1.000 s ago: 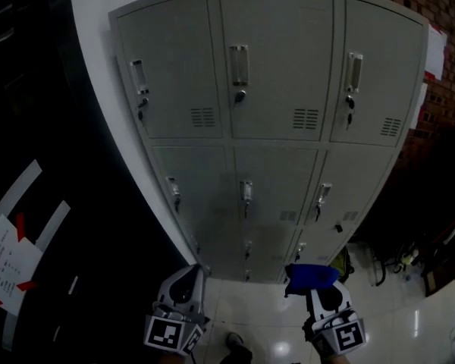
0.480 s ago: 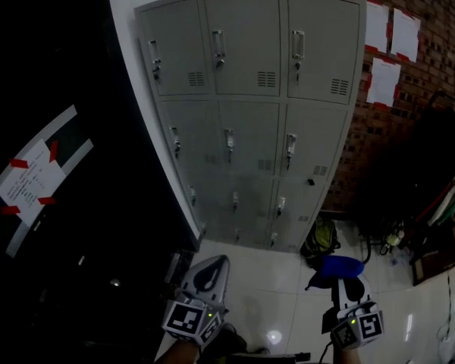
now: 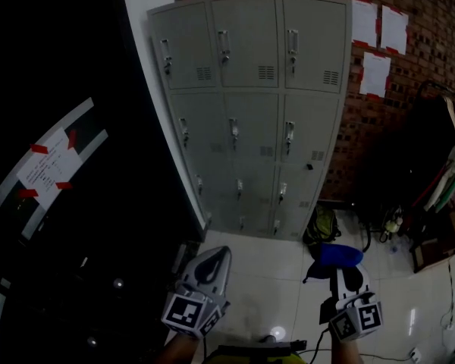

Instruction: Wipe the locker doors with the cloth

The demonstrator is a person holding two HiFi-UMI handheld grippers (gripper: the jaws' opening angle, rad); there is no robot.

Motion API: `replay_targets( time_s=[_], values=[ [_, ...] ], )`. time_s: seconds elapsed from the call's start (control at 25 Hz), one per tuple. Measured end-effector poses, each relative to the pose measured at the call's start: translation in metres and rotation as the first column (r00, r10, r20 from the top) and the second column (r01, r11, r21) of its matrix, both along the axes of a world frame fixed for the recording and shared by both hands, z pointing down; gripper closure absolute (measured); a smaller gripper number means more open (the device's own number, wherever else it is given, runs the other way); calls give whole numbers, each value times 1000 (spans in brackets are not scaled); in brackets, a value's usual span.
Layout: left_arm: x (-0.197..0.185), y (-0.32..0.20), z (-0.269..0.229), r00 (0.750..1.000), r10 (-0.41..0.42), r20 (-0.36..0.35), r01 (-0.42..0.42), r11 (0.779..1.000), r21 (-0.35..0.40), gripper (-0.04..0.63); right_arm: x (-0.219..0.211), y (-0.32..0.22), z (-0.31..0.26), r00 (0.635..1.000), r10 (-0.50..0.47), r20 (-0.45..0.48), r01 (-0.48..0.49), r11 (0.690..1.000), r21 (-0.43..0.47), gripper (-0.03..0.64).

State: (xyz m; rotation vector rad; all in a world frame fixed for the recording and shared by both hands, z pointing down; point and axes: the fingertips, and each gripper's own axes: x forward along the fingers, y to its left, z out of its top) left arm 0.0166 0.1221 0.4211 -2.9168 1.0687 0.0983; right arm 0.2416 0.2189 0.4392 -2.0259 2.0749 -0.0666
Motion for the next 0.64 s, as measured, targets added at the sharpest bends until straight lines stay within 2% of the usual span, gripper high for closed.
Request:
replay_targets(
  time_s=[0.2,0.64],
  values=[
    [-32,8,5,1000,-18,12,18,1000,-25,591,-36,6,-5,1000,-6,-1,6,1000,6,541],
    [-58,12,8,1000,23,18,-22,1000,-19,591,-82,5,2,999,-36,4,36,999,-20,541]
  ],
)
